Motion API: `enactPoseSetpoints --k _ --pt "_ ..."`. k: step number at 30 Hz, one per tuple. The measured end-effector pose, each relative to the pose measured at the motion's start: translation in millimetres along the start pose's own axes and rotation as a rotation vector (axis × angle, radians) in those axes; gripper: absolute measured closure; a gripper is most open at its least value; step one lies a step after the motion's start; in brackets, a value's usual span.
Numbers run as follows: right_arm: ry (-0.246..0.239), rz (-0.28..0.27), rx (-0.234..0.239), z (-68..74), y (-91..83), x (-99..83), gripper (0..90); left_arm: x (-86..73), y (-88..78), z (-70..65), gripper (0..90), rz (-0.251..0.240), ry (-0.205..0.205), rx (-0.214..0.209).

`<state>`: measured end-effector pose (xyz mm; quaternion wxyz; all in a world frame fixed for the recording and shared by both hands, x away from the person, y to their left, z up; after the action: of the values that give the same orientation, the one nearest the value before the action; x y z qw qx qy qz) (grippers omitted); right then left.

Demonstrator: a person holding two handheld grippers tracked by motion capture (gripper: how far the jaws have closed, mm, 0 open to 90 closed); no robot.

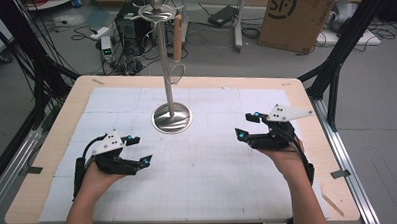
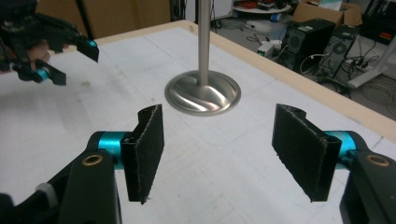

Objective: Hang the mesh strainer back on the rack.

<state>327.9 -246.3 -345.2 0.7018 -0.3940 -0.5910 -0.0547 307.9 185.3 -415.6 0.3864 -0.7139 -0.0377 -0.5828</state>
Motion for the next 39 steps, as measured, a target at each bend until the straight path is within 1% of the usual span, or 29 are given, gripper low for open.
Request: enactPoseSetpoints --k 4,11,16,17,22,26,29,31,34,39 --pt "0.012 0.000 -0.005 -0.3 -0.7 -13.2 32.9 0.0 0.1 -0.3 21.9 0.002 0.003 0.001" --pt "0.047 -0.003 -0.009 -1.0 -4.8 -32.3 32.2 -0.2 0.3 -0.6 21.9 0.005 0.006 0.003" --pt "0.046 0.014 -0.011 1.3 -5.3 -44.0 31.7 -0.1 -0.7 0.0 21.9 0.000 0.004 0.006" --pt "0.044 0.013 -0.013 1.6 -5.4 -46.5 31.4 0.0 -0.8 -0.1 21.9 0.001 0.004 0.006" --pt "0.074 -0.018 -0.016 8.0 -5.4 -63.7 31.2 0.2 -0.5 -1.0 21.9 -0.001 0.006 0.003" --pt "0.087 -0.022 -0.015 12.2 -3.7 -75.0 31.2 0.3 0.1 -2.0 21.9 0.003 0.007 0.002" --pt "0.082 0.005 -0.012 13.3 -2.4 -77.4 31.1 0.5 0.3 -2.1 21.9 0.001 0.009 0.001" --pt "0.077 -0.003 -0.018 14.5 -2.2 -78.1 30.8 0.7 0.9 -2.3 21.9 -0.001 0.006 -0.002" --pt "0.070 0.002 -0.014 16.9 -1.5 -79.1 30.7 1.1 0.9 -3.5 21.9 -0.001 0.008 -0.010" --pt "0.065 0.000 -0.014 17.4 -1.2 -79.6 30.0 1.7 1.3 -4.4 21.9 0.001 0.008 -0.007"
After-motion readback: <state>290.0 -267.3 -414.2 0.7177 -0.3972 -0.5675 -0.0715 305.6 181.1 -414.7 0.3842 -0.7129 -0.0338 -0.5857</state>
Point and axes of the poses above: each handheld gripper's, and its own axes: y roughly forward along the jaws, x roughly out of its top, z roughly to its left, the point moved 2 cm from there along y, roughly forward along the jaws, and after that the axes turned 7 degrees about z, right-handed, at the moved point
